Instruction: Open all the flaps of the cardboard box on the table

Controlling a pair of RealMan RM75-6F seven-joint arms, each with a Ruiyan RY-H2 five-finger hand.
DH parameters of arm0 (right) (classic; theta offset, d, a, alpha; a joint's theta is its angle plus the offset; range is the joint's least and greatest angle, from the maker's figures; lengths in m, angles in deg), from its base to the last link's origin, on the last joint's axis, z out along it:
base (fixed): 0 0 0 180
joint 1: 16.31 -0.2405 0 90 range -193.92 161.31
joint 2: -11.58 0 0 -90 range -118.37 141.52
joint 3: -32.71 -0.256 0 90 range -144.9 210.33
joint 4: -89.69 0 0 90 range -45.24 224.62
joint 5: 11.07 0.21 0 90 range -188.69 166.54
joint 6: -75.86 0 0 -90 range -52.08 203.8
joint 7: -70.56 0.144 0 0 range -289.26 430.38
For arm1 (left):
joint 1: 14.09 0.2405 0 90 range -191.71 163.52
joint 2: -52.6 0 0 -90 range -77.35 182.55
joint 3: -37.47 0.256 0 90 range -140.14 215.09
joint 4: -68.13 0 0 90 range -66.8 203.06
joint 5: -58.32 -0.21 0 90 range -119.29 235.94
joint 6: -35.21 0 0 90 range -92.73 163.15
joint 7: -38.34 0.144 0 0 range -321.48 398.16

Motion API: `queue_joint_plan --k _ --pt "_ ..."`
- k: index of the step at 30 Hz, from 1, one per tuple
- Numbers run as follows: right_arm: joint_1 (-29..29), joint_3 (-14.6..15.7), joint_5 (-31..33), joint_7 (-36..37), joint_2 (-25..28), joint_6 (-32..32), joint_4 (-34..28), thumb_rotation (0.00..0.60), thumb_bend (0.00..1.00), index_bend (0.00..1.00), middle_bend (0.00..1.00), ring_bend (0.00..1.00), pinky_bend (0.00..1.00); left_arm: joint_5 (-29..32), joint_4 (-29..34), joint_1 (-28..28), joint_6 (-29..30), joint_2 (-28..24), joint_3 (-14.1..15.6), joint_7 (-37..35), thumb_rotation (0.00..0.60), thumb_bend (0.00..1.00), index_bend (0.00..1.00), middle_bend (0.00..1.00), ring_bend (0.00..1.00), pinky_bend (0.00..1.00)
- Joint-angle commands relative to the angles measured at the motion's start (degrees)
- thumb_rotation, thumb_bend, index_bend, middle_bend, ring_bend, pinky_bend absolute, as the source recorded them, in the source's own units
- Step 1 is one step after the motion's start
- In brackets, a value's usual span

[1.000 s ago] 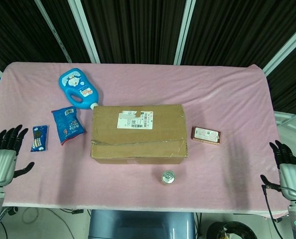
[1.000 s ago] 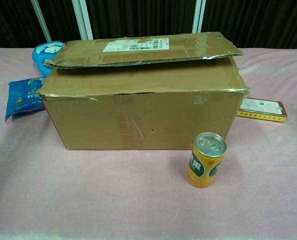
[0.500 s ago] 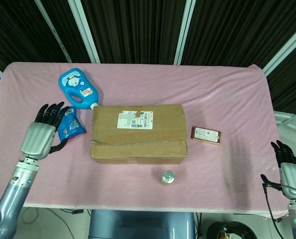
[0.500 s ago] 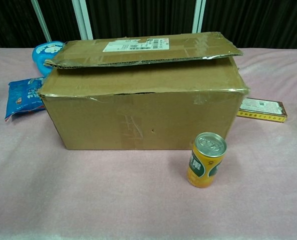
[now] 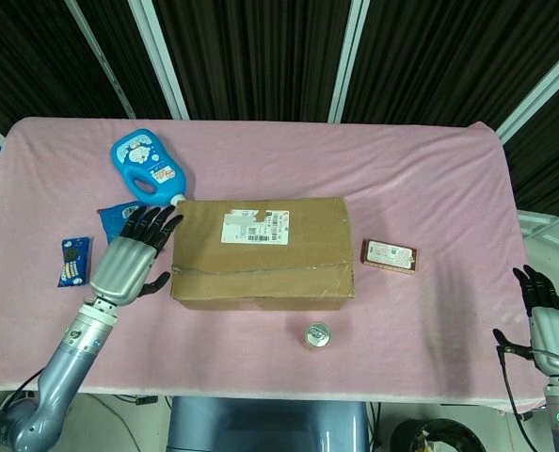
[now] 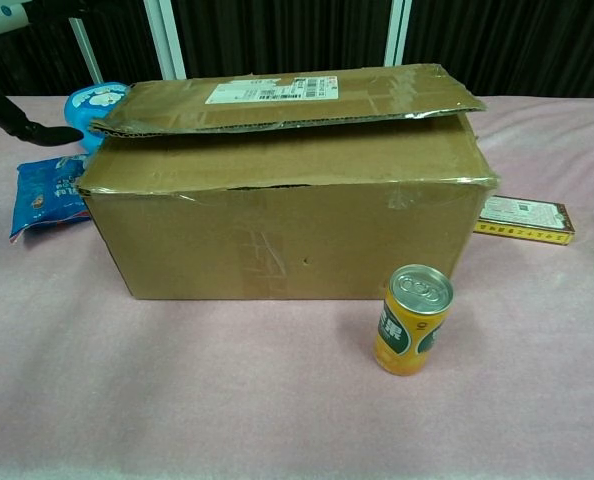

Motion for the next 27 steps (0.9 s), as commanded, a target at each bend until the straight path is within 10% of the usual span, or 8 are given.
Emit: queue_joint_plan --k 1,27 --pt "0.0 0.0 -0.01 0.03 0.0 -0.01 -0.01 0.6 0.27 0.0 0.0 0.0 0.23 0.52 -0.15 -0.76 -0.42 0.84 0.21 0.64 0.6 0.25 0.0 0.0 0.0 0.0" --pt "-0.02 -0.36 1.29 0.61 0.3 0.68 -0.47 0.6 0.27 0.0 0.0 0.0 0.23 0.95 -6.71 -11.01 -0.18 5.0 -7.19 5.96 0.6 0.36 0.0 0.0 0.0 0.0"
